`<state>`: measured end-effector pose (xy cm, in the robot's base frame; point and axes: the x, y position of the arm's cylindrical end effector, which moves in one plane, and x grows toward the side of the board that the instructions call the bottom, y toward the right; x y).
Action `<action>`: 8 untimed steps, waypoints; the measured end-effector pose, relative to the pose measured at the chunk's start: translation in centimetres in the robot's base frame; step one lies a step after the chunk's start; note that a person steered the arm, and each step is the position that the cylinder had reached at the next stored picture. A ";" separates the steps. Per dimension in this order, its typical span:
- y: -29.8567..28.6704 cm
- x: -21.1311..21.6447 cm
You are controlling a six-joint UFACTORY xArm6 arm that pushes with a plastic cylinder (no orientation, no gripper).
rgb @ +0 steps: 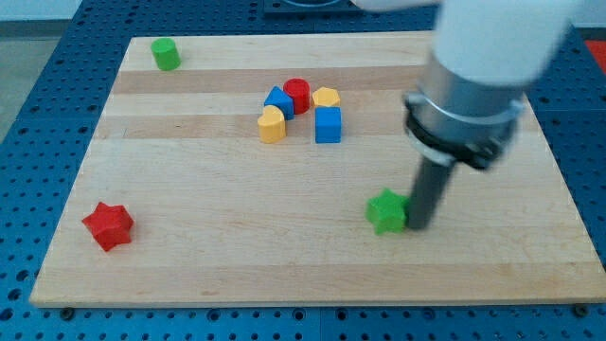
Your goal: Place the green star at the bottom right of the heart
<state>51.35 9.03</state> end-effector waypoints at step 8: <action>-6.0 3.9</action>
<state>55.28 3.04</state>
